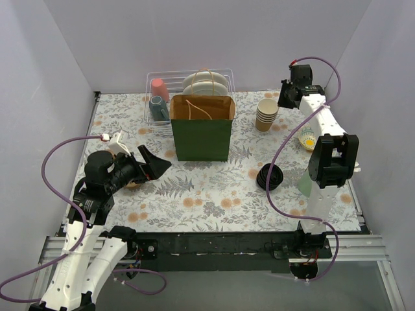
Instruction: Pack the takeout coffee
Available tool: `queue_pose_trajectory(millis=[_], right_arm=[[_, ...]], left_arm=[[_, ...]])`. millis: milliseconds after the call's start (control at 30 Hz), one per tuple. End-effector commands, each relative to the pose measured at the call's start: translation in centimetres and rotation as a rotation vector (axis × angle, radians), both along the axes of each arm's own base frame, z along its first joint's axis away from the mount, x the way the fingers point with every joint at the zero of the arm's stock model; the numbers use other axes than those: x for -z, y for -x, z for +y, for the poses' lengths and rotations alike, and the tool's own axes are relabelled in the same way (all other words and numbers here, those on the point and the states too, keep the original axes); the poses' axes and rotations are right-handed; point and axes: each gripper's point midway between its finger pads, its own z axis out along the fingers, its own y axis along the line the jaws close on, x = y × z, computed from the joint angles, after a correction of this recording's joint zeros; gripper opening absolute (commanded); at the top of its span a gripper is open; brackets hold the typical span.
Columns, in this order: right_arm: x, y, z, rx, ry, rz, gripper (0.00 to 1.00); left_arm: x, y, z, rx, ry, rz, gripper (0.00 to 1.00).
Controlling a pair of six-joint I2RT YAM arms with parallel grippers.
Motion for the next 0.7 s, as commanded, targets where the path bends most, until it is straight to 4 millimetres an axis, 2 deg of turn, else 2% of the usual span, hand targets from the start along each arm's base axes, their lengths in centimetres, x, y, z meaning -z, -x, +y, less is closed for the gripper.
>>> queue_pose_trajectory(millis=[0, 367, 667], right_arm=[[-1.9, -1.2, 0.4, -0.008, -0.013, -0.049, 0.17], [-1.5, -1.2, 1.1, -0.025, -0.050, -0.028, 0.28], [-0.5, -0.9, 1.1, -0.029, -0.047, -0.001, 0.25]], left_arm=[[0.4, -0.1, 0.3, -0.011, -0.014, 0.006, 0.98], [0.7, 0.0, 0.3, -0.010, -0.015, 0.008, 0.98], [0.6, 0.0, 0.3, -0.012, -0.014, 0.007, 0.98]])
